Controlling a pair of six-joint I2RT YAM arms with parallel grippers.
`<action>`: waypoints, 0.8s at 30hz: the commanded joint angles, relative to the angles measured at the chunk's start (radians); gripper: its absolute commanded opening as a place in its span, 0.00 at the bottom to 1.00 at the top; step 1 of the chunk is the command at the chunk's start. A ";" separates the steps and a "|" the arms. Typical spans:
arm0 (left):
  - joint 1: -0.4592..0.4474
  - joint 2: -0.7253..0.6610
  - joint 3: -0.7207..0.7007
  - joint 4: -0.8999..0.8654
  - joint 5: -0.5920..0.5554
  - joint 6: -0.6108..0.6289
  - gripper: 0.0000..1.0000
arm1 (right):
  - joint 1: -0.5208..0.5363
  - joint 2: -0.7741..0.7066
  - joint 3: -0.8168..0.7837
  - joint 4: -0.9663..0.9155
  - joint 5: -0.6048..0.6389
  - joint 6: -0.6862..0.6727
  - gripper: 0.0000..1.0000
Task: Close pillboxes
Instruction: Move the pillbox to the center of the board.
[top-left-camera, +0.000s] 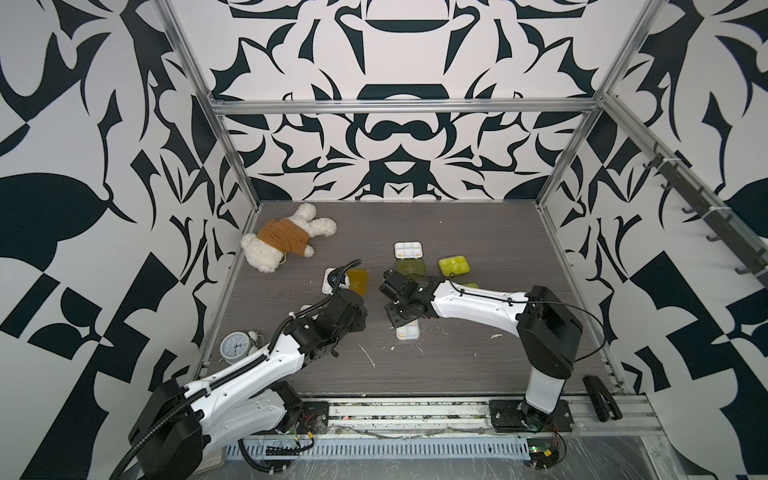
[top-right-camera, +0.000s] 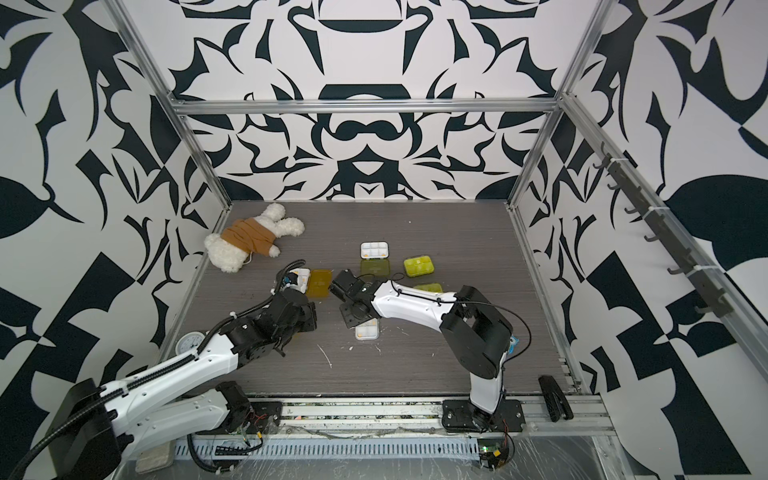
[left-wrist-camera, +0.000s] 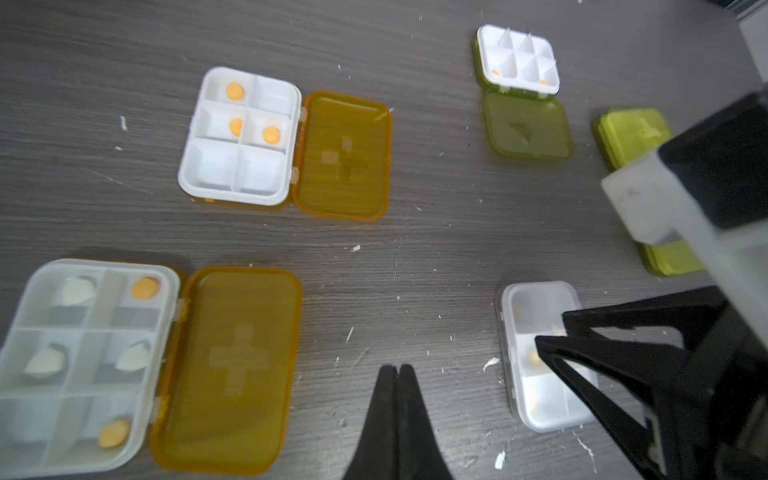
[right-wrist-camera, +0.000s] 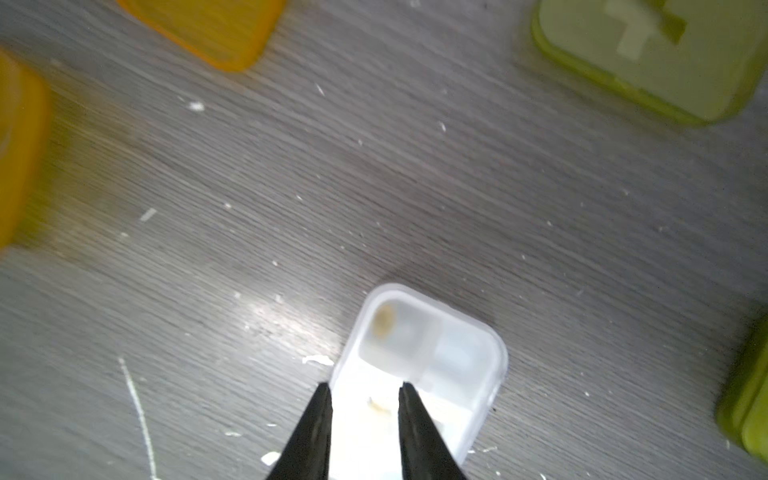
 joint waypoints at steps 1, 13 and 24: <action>0.011 -0.086 0.038 -0.081 -0.069 0.009 0.17 | 0.030 0.018 0.047 -0.009 -0.038 0.009 0.31; 0.023 -0.158 0.048 -0.089 -0.101 0.036 0.35 | 0.107 0.106 0.020 0.039 -0.092 0.047 0.30; 0.023 -0.083 0.055 -0.031 -0.066 0.045 0.35 | 0.104 0.010 -0.090 -0.032 -0.023 0.043 0.29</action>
